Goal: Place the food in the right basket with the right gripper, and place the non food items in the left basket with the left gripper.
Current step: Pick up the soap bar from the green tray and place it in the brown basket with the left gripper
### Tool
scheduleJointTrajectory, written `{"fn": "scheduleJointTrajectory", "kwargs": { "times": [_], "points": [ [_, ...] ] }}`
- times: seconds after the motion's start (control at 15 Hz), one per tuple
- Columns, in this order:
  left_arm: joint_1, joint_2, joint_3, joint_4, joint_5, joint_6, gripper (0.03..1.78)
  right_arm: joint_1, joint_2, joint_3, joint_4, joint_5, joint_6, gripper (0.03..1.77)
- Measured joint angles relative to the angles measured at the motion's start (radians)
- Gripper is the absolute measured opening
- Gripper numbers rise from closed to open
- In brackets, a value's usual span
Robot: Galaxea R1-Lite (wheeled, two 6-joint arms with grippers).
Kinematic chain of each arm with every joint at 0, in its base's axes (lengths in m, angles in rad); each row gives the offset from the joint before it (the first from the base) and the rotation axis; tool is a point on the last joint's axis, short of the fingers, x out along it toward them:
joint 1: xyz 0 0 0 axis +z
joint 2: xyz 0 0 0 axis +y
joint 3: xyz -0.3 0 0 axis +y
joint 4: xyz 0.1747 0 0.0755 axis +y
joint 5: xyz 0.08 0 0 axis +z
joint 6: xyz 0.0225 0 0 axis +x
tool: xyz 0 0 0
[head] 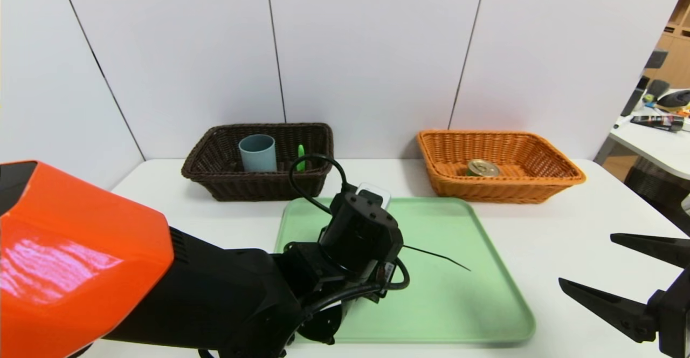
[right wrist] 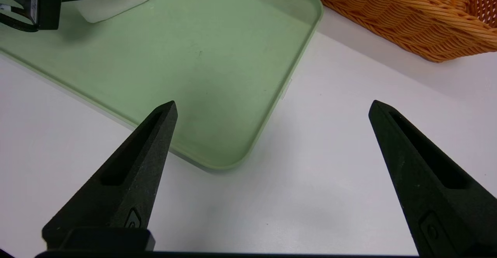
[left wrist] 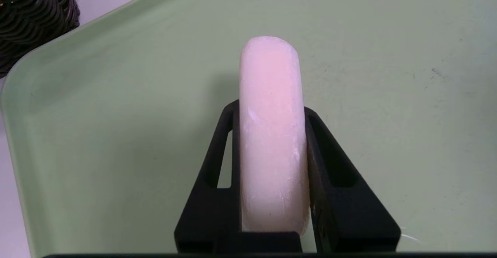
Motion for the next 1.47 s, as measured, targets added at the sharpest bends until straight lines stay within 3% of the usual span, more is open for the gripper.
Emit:
{"fn": "scheduleJointTrajectory", "kwargs": {
  "times": [0.2, 0.47, 0.73, 1.07, 1.47],
  "points": [
    [-0.003, -0.046, -0.004, 0.001, 0.000, 0.028, 0.48, 0.000, 0.004, 0.000, 0.000, 0.000, 0.000, 1.70],
    [-0.012, -0.172, -0.015, 0.008, 0.001, 0.136, 0.48, 0.000, 0.006, 0.003, 0.000, 0.000, 0.001, 1.70],
    [0.013, -0.302, -0.024, 0.089, 0.000, 0.175, 0.48, 0.000, 0.005, 0.003, 0.000, -0.001, 0.000, 1.70],
    [0.206, -0.399, -0.107, 0.167, -0.047, 0.224, 0.48, 0.000, 0.006, 0.001, 0.000, -0.001, -0.001, 1.70],
    [0.497, -0.407, -0.222, 0.221, -0.180, 0.261, 0.48, 0.000, 0.008, -0.003, 0.000, -0.003, -0.014, 1.70]
  ]
}}
